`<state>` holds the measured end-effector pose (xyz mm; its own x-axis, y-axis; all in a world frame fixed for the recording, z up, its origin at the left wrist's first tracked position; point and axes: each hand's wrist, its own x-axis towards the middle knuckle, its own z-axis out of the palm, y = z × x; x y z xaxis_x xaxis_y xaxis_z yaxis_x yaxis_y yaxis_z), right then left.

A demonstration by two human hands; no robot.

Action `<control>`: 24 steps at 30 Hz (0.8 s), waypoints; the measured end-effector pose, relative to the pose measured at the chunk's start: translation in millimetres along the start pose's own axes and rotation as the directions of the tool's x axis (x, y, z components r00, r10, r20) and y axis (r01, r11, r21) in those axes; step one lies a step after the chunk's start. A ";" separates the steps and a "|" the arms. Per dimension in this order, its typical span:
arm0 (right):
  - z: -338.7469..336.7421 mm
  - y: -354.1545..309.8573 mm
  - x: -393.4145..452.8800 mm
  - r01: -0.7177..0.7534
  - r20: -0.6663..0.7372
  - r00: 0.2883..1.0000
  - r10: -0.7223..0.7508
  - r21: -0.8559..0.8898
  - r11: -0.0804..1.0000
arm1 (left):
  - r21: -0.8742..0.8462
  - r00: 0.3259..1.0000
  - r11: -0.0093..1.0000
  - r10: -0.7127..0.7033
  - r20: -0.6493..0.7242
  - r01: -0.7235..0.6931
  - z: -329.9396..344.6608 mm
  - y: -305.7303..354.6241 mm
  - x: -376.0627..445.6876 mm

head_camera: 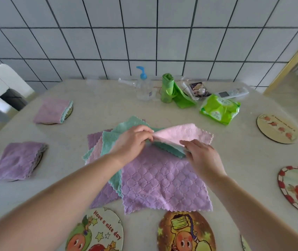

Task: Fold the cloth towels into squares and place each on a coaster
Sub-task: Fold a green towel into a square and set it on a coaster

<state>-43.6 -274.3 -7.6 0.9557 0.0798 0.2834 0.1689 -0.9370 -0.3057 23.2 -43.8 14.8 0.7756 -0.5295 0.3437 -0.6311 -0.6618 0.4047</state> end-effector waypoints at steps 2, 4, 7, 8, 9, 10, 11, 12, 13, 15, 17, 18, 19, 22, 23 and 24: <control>-18.0 3.9 7.5 0.026 -0.029 0.999 -0.027 -0.019 0.999 | 0.033 0.999 0.998 0.050 -0.019 -0.050 -17.8 -5.2 4.4; -35.9 5.2 15.5 0.035 -0.049 0.998 -0.037 -0.037 0.999 | 0.042 0.997 0.997 0.072 -0.017 -0.071 -36.3 -11.6 8.1; -60.8 -4.6 28.8 0.010 -0.097 0.995 -0.016 -0.067 0.998 | 0.057 0.997 0.997 0.061 -0.039 -0.059 -64.2 -19.3 8.3; -67.3 -10.5 33.2 0.013 -0.114 0.993 -0.022 -0.077 0.997 | 0.049 0.998 0.999 0.019 -0.061 -0.016 -73.8 -20.4 6.5; -73.3 -17.9 37.3 0.032 -0.127 0.991 -0.043 -0.087 0.996 | 0.032 0.995 0.999 -0.026 -0.091 0.029 -81.5 -24.4 4.2; -78.7 -25.7 41.8 0.049 -0.132 0.989 -0.061 -0.091 0.995 | 0.007 0.991 0.997 -0.076 -0.110 0.078 -90.5 -26.6 1.7; -83.8 -34.1 46.4 0.053 -0.130 0.989 -0.065 -0.094 0.994 | -0.037 0.985 0.993 -0.115 -0.125 0.111 -99.3 -28.7 0.0; -88.5 -43.0 51.4 0.044 -0.122 0.991 -0.056 -0.097 0.994 | -0.096 0.978 0.984 -0.160 -0.136 0.148 -109.8 -28.8 -0.9; -92.9 -51.5 56.3 0.028 -0.117 0.992 -0.039 -0.097 0.995 | -0.168 0.968 0.971 -0.199 -0.154 0.173 -120.8 -29.6 -0.9; -101.7 -68.2 67.7 -0.005 -0.119 0.993 -0.004 -0.072 0.997 | -0.257 0.936 0.936 -0.294 -0.193 0.241 -146.8 -31.6 -1.2; -110.5 -87.2 79.7 -0.026 -0.123 0.992 0.022 -0.027 0.999 | -0.216 0.901 0.939 -0.325 -0.288 0.269 -173.3 -38.4 -3.8; -113.8 -97.6 85.9 -0.033 -0.124 0.992 0.032 -0.005 0.999 | -0.197 0.878 0.934 -0.349 -0.326 0.298 -186.9 -43.2 -6.9; -116.4 -107.8 92.4 -0.045 -0.125 0.991 0.047 0.019 0.999 | -0.195 0.853 0.924 -0.379 -0.359 0.328 -199.0 -50.3 -9.6; -120.6 -142.3 111.9 -0.086 -0.145 0.984 0.102 0.115 0.990 | -0.322 0.802 0.872 -0.473 -0.364 0.369 -233.7 -71.5 -20.3; -120.7 -154.7 117.3 -0.084 -0.156 0.982 0.108 0.151 0.985 | -0.388 0.796 0.851 -0.491 -0.355 0.353 -245.7 -77.8 -25.2; -120.5 -167.4 122.5 -0.080 -0.167 0.980 0.112 0.186 0.979 | -0.440 0.792 0.833 -0.502 -0.349 0.334 -258.5 -83.0 -31.7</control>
<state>16.2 -148.7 187.8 0.9148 -0.0834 0.3952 0.1338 -0.8606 -0.4915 47.7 165.1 189.4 0.9260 0.0977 0.3646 -0.2726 -0.4949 0.8251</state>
